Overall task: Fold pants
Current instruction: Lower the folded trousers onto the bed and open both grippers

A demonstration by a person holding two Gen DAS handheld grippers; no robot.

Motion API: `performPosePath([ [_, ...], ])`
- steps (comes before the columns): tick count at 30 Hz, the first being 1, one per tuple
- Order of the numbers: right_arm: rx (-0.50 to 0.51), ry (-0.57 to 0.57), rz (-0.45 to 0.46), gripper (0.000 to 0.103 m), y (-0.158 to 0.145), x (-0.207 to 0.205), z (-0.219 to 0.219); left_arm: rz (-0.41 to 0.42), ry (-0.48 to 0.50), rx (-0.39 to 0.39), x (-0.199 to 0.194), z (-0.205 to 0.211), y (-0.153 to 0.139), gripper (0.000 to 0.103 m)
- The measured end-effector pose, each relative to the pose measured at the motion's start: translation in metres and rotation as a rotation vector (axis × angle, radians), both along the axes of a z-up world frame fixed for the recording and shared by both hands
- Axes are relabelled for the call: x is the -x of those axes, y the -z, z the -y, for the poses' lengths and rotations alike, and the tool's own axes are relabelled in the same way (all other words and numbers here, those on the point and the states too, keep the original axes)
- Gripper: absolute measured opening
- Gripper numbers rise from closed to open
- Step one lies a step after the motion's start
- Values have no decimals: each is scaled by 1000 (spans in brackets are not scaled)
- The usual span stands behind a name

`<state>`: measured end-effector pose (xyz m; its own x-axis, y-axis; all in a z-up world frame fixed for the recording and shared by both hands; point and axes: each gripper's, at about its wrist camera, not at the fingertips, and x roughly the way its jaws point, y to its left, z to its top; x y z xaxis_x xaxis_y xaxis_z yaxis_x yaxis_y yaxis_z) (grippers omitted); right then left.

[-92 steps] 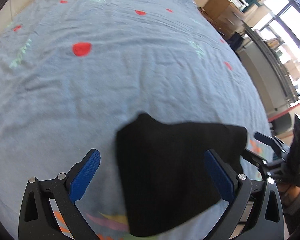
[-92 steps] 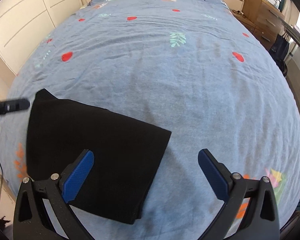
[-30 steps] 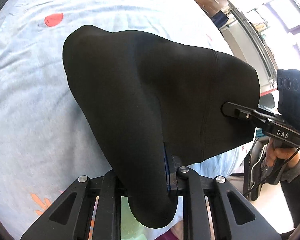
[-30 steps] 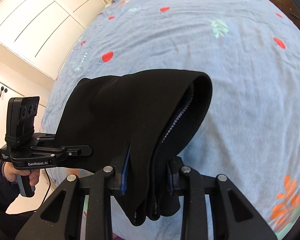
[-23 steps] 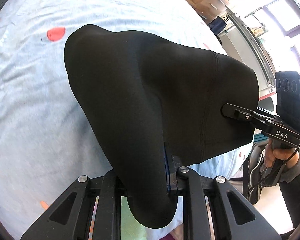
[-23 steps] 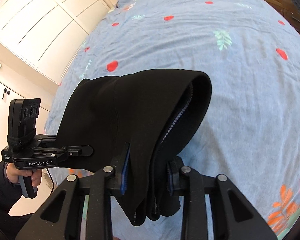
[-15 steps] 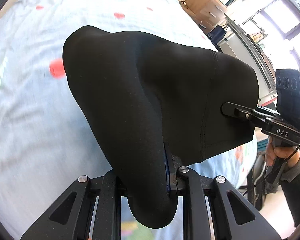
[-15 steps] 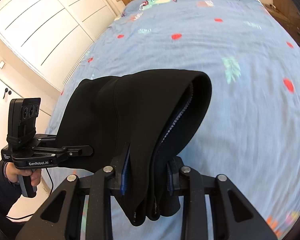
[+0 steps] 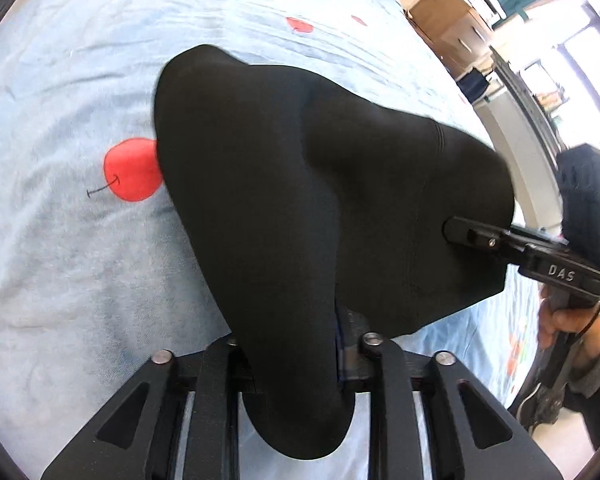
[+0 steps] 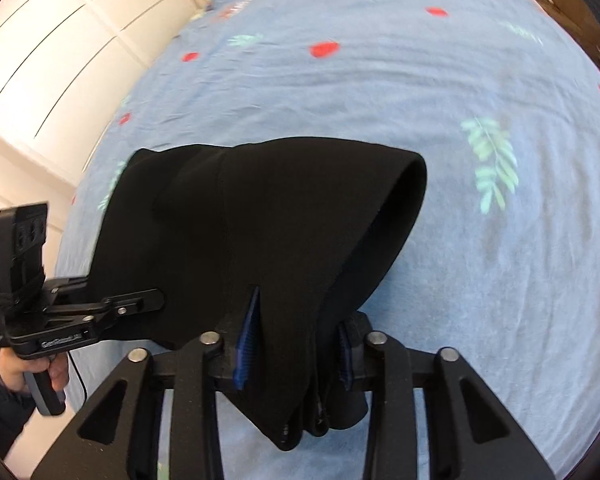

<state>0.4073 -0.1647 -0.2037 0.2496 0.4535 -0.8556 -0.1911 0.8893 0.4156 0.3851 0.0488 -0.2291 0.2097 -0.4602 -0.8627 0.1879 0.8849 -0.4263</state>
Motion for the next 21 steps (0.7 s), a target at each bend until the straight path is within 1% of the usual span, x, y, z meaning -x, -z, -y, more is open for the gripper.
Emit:
performPosePath([
  [1,12,19,-5,45,1,0,2,-7,-8,11,0,-11,1,29],
  [3,31,30,-5,48,1,3,4,-17,-11,24,1,-18,-2,32],
  [5,34,36,-3,52,-1,5,6,-1,9,-17,2,-22,-10,35],
  [6,38,42,-1,54,-3,9,9,7,19,-40,4,-14,-20,35],
  [8,46,51,11,56,-9,14,17,14,21,-53,4,-15,-29,35],
  [9,52,57,18,58,-14,16,21,22,15,-57,6,-20,-34,36],
  [10,63,70,30,64,-21,17,24,31,5,-57,8,-25,-40,37],
  [11,75,78,41,66,-24,15,26,41,-7,-61,10,-29,-46,39],
  [14,122,81,90,68,-42,14,29,94,-45,-98,11,-36,-59,46],
  [16,165,75,111,73,-49,10,24,134,-66,-128,6,-41,-69,47],
  [17,196,72,119,74,-51,7,19,144,-69,-150,3,-41,-71,48],
  [19,253,72,125,74,-49,0,13,142,-68,-189,-2,-35,-66,48],
  [21,301,76,110,74,-42,-6,9,119,-63,-207,-5,-34,-53,48],
])
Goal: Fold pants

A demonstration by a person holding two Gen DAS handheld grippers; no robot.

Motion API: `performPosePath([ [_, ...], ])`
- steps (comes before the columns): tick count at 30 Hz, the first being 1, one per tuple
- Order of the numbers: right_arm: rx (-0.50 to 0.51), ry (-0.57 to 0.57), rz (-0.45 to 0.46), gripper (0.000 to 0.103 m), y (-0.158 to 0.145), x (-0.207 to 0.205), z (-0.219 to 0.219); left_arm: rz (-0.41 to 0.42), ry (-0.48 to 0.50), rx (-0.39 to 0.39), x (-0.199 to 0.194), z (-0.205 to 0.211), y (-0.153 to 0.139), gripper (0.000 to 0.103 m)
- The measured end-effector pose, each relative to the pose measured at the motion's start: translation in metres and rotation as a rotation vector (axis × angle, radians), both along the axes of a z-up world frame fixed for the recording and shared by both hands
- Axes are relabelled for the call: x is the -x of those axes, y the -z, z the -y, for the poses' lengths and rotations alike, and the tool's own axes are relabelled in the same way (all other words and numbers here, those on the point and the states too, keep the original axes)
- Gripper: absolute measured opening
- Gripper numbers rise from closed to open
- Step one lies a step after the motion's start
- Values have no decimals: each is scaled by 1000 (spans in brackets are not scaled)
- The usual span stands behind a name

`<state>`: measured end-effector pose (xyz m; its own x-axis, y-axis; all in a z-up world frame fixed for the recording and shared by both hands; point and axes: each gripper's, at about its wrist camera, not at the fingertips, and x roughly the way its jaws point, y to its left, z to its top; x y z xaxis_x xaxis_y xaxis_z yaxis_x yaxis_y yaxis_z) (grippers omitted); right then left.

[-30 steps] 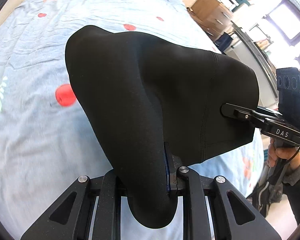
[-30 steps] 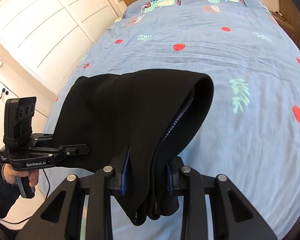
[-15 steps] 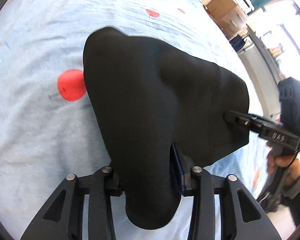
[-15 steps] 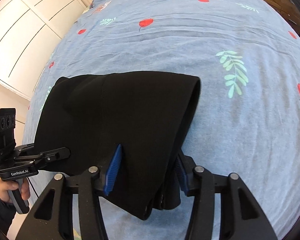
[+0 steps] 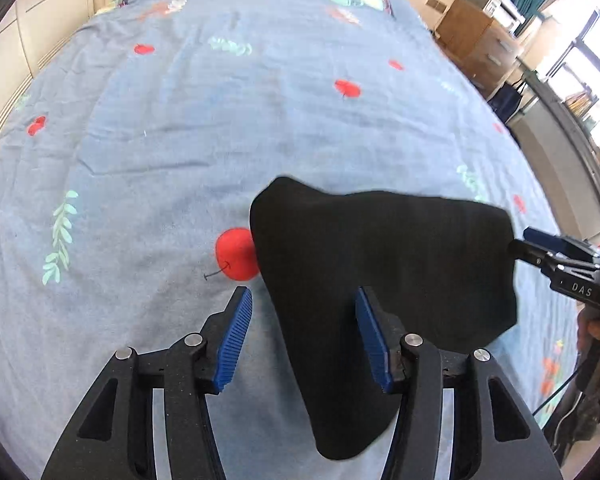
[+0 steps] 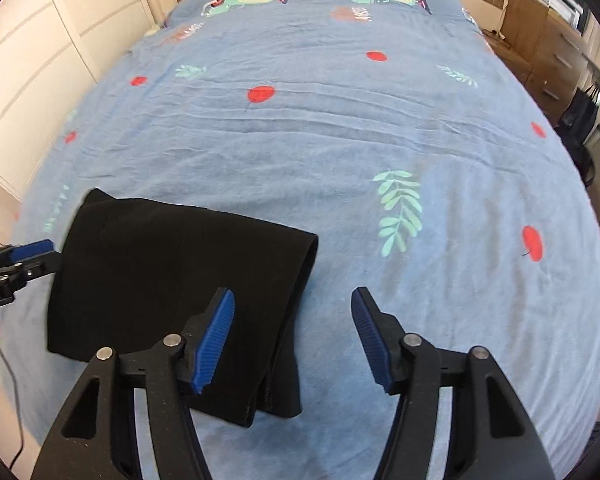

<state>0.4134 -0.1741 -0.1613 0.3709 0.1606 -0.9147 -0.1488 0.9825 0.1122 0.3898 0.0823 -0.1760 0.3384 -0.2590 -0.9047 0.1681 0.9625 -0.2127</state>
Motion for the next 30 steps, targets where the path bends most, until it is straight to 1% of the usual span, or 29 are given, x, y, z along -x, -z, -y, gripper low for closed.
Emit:
performPosePath([
  [3,22,10,-39,74,18,-5,-1,-39,-26,2,-2,-7,22,48],
  [5,23,14,-52,77,30,-8,0,-57,-41,18,-3,-14,36,52],
  [6,26,17,-52,85,34,-9,0,-60,-45,22,-3,-18,39,56],
  [8,22,32,-56,92,41,-8,4,-70,-53,39,-2,-23,46,61],
  [9,24,35,-57,96,44,-8,4,-74,-60,45,-2,-26,49,67],
  [10,35,38,-58,101,47,-8,3,-76,-67,47,-3,-29,50,71],
  [11,37,41,-59,103,48,-9,3,-82,-82,58,-3,-32,52,74],
  [12,32,44,-58,103,48,-10,3,-86,-91,69,-2,-35,50,76],
  [13,29,52,-52,103,45,-10,4,-83,-95,70,-2,-36,47,77],
  [15,20,58,-25,103,38,-7,5,-55,-89,46,-1,-35,38,89],
  [19,-6,69,22,103,24,2,4,-19,-84,16,-1,-29,26,96],
  [20,-13,71,38,103,19,5,3,-9,-83,10,0,-28,23,102],
  [23,-23,66,81,103,4,14,0,34,-89,-5,2,-23,13,102],
  [28,-39,52,175,103,-30,35,-7,116,-126,-33,15,-14,-16,102],
  [30,-50,52,208,103,-45,45,-10,158,-133,-16,25,-7,-31,102],
])
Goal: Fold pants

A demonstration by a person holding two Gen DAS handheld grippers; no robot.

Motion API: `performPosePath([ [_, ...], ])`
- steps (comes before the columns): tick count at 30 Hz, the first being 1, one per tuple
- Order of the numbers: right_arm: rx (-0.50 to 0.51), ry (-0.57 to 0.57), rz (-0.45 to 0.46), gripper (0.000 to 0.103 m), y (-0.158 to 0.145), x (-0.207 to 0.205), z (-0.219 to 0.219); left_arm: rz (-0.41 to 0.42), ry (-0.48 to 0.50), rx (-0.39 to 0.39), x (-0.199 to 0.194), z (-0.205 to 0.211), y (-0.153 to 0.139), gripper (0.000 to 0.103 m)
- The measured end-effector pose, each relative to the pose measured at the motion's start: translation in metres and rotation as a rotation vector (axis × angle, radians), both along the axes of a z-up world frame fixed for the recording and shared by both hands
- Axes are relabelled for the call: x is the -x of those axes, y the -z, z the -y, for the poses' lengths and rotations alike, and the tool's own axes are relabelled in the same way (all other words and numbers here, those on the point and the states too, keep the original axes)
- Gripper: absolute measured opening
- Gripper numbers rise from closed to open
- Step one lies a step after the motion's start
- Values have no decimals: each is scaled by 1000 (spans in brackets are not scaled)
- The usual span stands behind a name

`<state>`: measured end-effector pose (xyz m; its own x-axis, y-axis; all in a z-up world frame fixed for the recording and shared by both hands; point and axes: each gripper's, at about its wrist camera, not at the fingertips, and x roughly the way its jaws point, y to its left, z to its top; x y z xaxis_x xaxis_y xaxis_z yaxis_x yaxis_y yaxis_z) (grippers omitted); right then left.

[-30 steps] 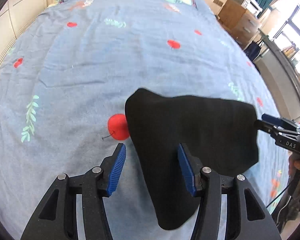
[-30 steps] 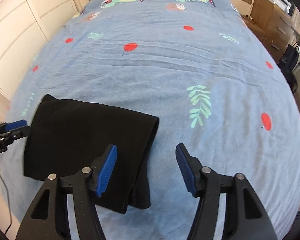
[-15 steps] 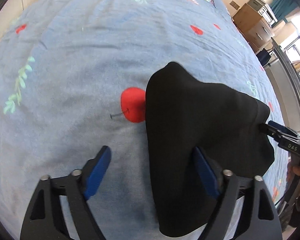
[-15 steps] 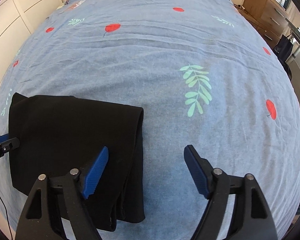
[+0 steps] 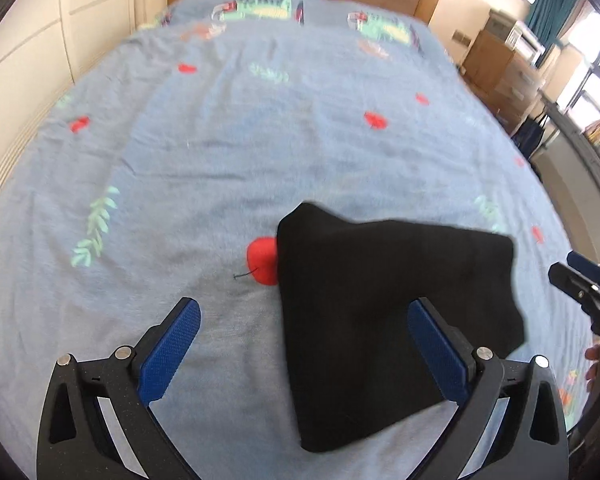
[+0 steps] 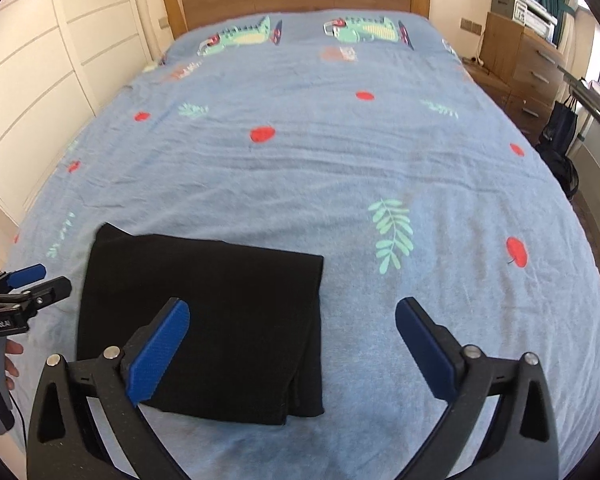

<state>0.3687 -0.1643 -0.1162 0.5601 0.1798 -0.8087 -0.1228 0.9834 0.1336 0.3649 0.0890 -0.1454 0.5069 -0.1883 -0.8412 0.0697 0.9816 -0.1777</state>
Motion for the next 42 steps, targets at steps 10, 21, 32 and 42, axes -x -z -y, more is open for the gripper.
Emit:
performPosePath([
  [10,-25,45,130,103,-62,81,-17,76,24,-15,67,46,-49,102],
  [21,16,55,132,103,-63,136,-23,97,12,21,109,58,-62,102],
  [32,22,39,120,103,-60,139,-35,93,8,21,111,58,-58,102],
  [42,47,34,127,103,-63,141,-42,99,7,-4,115,57,-60,102],
])
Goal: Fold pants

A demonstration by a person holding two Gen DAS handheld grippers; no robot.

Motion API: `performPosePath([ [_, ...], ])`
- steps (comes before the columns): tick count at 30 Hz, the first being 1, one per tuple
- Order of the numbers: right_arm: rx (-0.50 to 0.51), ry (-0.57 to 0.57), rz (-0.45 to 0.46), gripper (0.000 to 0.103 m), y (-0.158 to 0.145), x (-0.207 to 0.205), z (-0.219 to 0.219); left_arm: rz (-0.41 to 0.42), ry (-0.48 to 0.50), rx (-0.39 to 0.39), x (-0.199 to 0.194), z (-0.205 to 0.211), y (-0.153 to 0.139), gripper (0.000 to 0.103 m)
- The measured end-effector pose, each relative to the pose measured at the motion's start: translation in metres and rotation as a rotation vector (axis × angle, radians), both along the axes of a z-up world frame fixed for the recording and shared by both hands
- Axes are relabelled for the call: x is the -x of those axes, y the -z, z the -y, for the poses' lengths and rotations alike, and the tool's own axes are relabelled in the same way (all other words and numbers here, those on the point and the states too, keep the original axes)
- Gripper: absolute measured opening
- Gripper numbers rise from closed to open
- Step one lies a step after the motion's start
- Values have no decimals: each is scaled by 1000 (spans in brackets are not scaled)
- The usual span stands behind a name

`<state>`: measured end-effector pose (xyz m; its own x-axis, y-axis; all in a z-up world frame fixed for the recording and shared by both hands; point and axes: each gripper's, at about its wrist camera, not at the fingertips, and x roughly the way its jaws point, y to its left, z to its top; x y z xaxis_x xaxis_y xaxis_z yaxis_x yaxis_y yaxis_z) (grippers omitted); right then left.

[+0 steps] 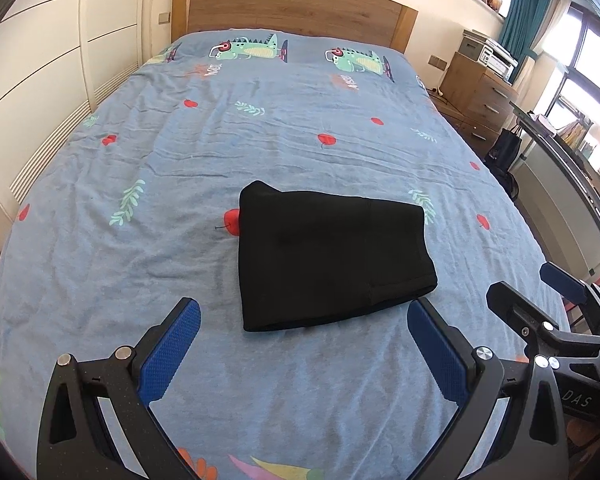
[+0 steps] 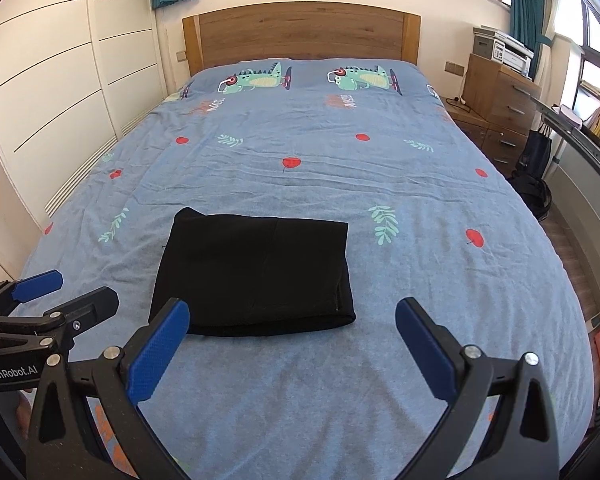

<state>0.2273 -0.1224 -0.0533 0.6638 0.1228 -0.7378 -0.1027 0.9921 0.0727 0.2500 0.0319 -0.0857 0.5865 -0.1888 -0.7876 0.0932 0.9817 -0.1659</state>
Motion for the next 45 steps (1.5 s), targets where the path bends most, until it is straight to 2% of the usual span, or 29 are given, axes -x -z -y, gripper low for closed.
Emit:
performPosePath([
  [24,-5,-17,13,103,-4,2,-5,11,-2,-42,-2,-2,-4,101],
  [45,-5,-20,11,103,-3,0,-4,12,2,-45,-5,-3,-3,101],
])
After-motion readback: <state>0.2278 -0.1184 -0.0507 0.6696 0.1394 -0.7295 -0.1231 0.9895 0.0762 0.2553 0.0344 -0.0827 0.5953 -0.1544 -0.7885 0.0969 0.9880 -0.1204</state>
